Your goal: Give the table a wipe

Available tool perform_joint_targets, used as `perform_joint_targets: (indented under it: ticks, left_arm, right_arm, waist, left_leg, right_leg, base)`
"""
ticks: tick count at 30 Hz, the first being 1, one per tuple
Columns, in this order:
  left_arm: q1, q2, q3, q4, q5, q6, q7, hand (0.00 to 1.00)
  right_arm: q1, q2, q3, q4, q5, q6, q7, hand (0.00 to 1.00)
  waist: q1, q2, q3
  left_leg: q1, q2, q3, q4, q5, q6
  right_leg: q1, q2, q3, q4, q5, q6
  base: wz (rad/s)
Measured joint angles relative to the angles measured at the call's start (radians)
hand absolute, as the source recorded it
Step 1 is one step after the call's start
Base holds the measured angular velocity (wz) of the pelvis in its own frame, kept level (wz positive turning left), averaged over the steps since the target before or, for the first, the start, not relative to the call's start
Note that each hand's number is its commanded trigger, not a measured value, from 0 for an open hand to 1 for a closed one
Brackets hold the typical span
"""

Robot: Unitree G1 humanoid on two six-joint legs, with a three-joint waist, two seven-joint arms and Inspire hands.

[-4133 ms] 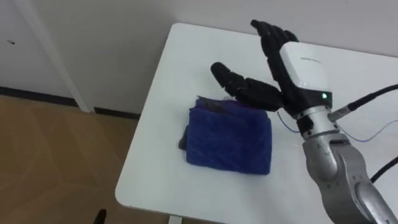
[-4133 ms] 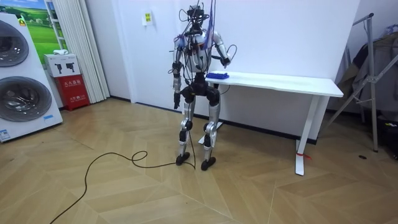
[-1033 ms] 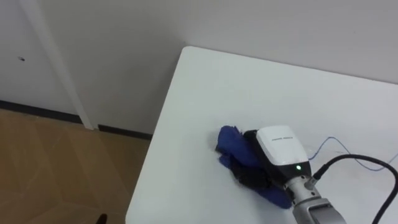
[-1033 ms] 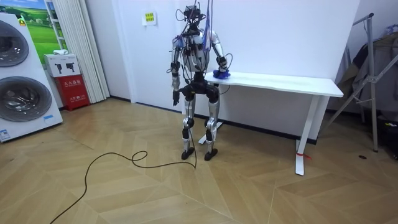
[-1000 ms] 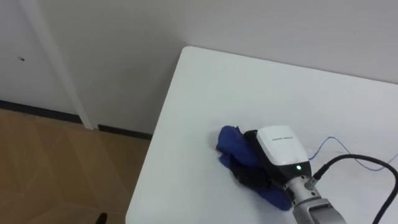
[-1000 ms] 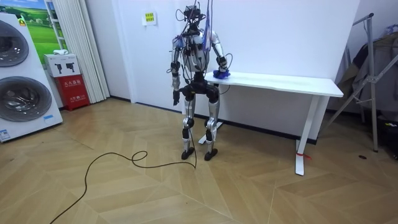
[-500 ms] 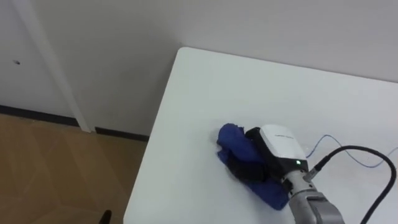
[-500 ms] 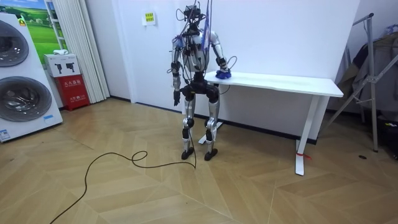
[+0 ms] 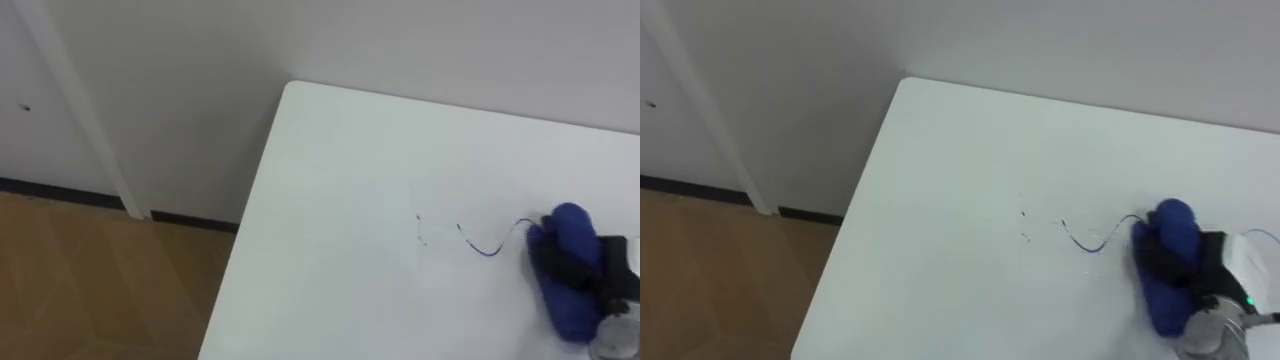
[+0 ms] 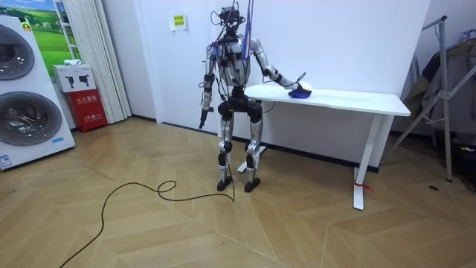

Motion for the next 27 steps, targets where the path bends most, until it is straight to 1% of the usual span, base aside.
perform_joint_targets:
  ticks: [1, 2, 3, 5, 8, 10, 13, 14, 15, 16, 18, 19, 20, 21, 22, 23, 24, 25, 27]
  left_arm:
    - [0.000, 0.000, 0.003, 0.000, 0.000, 0.000, 0.000, 0.00]
    - [0.005, 0.001, 0.004, 0.000, 0.000, 0.001, 0.000, 0.00]
    - [0.005, 0.001, 0.003, 0.000, -0.001, 0.001, 0.000, 0.00]
    - [0.006, 0.002, 0.001, -0.001, -0.001, 0.001, 0.000, 0.00]
    - [0.003, 0.008, 0.002, -0.001, -0.001, 0.001, -0.001, 0.00]
    - [0.003, 0.008, 0.002, -0.001, -0.001, 0.001, -0.001, 0.00]
    - [0.001, 0.009, 0.000, -0.001, -0.002, 0.001, -0.004, 0.00]
    - [-0.004, 0.009, -0.001, 0.000, -0.001, 0.001, -0.005, 0.00]
    - [-0.012, 0.009, -0.009, 0.005, -0.002, 0.001, -0.005, 0.00]
    - [-0.017, 0.009, -0.015, 0.009, -0.004, 0.001, -0.005, 0.00]
    - [-0.031, 0.010, -0.049, 0.013, -0.008, 0.001, -0.003, 0.00]
    - [-0.034, 0.009, -0.059, 0.013, -0.009, 0.001, -0.002, 0.00]
    - [-0.045, 0.009, -0.075, 0.018, -0.008, 0.001, 0.001, 0.00]
    - [-0.060, 0.009, -0.090, 0.038, -0.006, 0.001, 0.004, 0.00]
    - [-0.080, 0.008, -0.096, 0.044, -0.007, 0.004, 0.004, 0.00]
    - [-0.102, 0.004, -0.106, 0.057, -0.010, 0.006, 0.004, 0.00]
    - [-0.112, 0.002, -0.124, 0.070, -0.010, 0.009, 0.007, 0.00]
    - [-0.122, 0.001, -0.137, 0.076, -0.009, 0.011, 0.010, 0.00]
    - [-0.129, -0.006, -0.160, 0.077, -0.009, 0.017, 0.016, 0.00]
  right_arm:
    - [0.001, 0.000, -0.010, 0.011, 0.003, 0.004, 0.000, 1.00]
    - [0.003, 0.000, -0.027, 0.034, 0.006, 0.005, -0.001, 1.00]
    - [0.007, 0.000, -0.043, 0.061, 0.006, 0.000, -0.005, 1.00]
    - [0.010, 0.000, -0.064, 0.087, 0.006, 0.002, -0.013, 1.00]
    - [0.033, 0.000, -0.078, 0.101, 0.007, 0.002, -0.036, 1.00]
    - [0.046, 0.000, -0.099, 0.101, 0.003, 0.003, -0.038, 1.00]
    - [0.053, 0.000, -0.103, 0.098, -0.014, 0.005, -0.048, 1.00]
    - [0.057, 0.002, -0.094, 0.078, -0.029, 0.017, -0.048, 1.00]
    - [0.058, 0.006, -0.073, 0.050, -0.062, 0.042, -0.046, 1.00]
    - [0.058, 0.008, -0.062, 0.034, -0.083, 0.056, -0.046, 1.00]
    - [0.058, 0.021, 0.023, -0.068, -0.164, 0.111, -0.039, 1.00]
    - [0.058, 0.028, 0.048, -0.106, -0.183, 0.122, -0.032, 1.00]
    - [0.058, 0.047, 0.112, -0.186, -0.225, 0.147, -0.009, 1.00]
    - [0.058, 0.066, 0.195, -0.262, -0.300, 0.171, 0.014, 1.00]
    - [0.054, 0.072, 0.235, -0.295, -0.331, 0.173, 0.027, 1.00]
    - [0.028, 0.087, 0.309, -0.335, -0.362, 0.179, 0.052, 1.00]
    - [-0.011, 0.100, 0.377, -0.347, -0.370, 0.182, 0.072, 1.00]
    - [-0.030, 0.106, 0.403, -0.349, -0.370, 0.183, 0.083, 1.00]
    - [-0.086, 0.110, 0.458, -0.349, -0.372, 0.193, 0.116, 1.00]
  waist:
    - [-0.005, 0.000, 0.0012]
    - [-0.011, -0.007, -0.0023]
    - [-0.019, -0.012, -0.0036]
    - [-0.036, -0.020, -0.0011]
    - [-0.051, -0.028, -0.0015]
    - [-0.060, -0.028, -0.0013]
    - [-0.060, -0.027, -0.0011]
    - [-0.055, -0.027, -0.0007]
    - [-0.041, -0.023, 0.0009]
    - [-0.034, -0.022, 0.0022]
    - [-0.012, -0.015, 0.0066]
    - [-0.004, -0.014, 0.0073]
    - [0.018, -0.013, 0.0073]
    - [0.039, -0.012, 0.0089]
    - [0.050, -0.011, 0.0091]
    - [0.073, -0.010, 0.0095]
    - [0.091, -0.008, 0.0114]
    - [0.102, -0.006, 0.0129]
    - [0.129, 0.004, 0.0152]
  left_leg:
    - [0.000, 0.001, 0.001, 0.000, 0.000, 0.000]
    - [0.001, 0.002, 0.003, 0.000, 0.000, 0.000]
    - [0.004, 0.003, 0.002, -0.001, 0.000, 0.000]
    - [0.008, 0.003, 0.000, -0.007, -0.001, -0.001]
    - [0.009, 0.003, 0.001, -0.006, -0.003, -0.001]
    - [0.010, 0.003, -0.005, -0.005, -0.003, -0.001]
    - [0.013, 0.002, -0.005, -0.005, -0.003, -0.002]
    - [0.015, 0.001, -0.003, -0.005, -0.003, -0.002]
    - [0.018, 0.001, 0.006, -0.006, -0.004, -0.003]
    - [0.018, 0.002, 0.014, -0.006, -0.004, -0.004]
    - [0.015, 0.009, 0.037, -0.007, -0.005, -0.005]
    - [0.015, 0.009, 0.042, -0.007, -0.006, -0.006]
    - [0.015, 0.007, 0.053, -0.007, -0.007, -0.009]
    - [0.014, 0.012, 0.058, -0.007, -0.007, -0.011]
    - [0.014, 0.013, 0.059, -0.007, -0.008, -0.013]
    - [0.014, 0.016, 0.057, -0.006, -0.006, -0.016]
    - [0.014, 0.018, 0.049, -0.006, -0.005, -0.019]
    - [0.013, 0.018, 0.045, -0.006, -0.004, -0.019]
    - [0.004, 0.017, 0.017, -0.005, -0.002, -0.022]
  right_leg:
    - [0.000, 0.000, 0.001, 0.000, 0.000, 0.000]
    - [0.000, 0.000, 0.002, 0.000, -0.001, -0.001]
    - [0.003, -0.001, -0.001, 0.000, -0.001, -0.001]
    - [0.009, -0.003, -0.005, 0.000, -0.002, 0.000]
    - [0.012, -0.003, -0.006, 0.000, -0.002, 0.000]
    - [0.014, -0.004, -0.012, 0.000, -0.002, 0.000]
    - [0.017, -0.002, -0.012, 0.001, -0.002, 0.000]
    - [0.017, 0.000, -0.009, 0.002, -0.002, 0.000]
    - [0.015, 0.002, 0.001, 0.002, -0.002, -0.001]
    - [0.013, 0.004, 0.005, 0.002, -0.001, -0.002]
    - [-0.004, 0.008, 0.023, 0.012, 0.002, -0.006]
    - [-0.010, 0.011, 0.031, 0.018, 0.003, -0.007]
    - [-0.017, 0.016, 0.042, 0.021, 0.005, -0.011]
    - [-0.020, 0.020, 0.043, 0.020, 0.008, -0.016]
    - [-0.020, 0.022, 0.043, 0.020, 0.009, -0.017]
    - [-0.019, 0.023, 0.038, 0.020, 0.010, -0.019]
    - [-0.017, 0.024, 0.030, 0.019, 0.011, -0.020]
    - [-0.016, 0.024, 0.022, 0.019, 0.011, -0.020]
    - [-0.013, 0.018, -0.012, 0.017, 0.010, -0.020]
  base:
    - [-0.05]
    - [0.00]
    - [0.00]
    - [0.05]
    - [0.02]
    - [0.06]
    - [0.00]
    - [-0.13]
    - [-0.20]
    - [-0.28]
    - [-0.34]
    - [-0.41]
    - [-0.33]
    - [-0.26]
    - [-0.05]
    - [0.10]
    - [0.14]
    - [0.23]
    - [0.36]
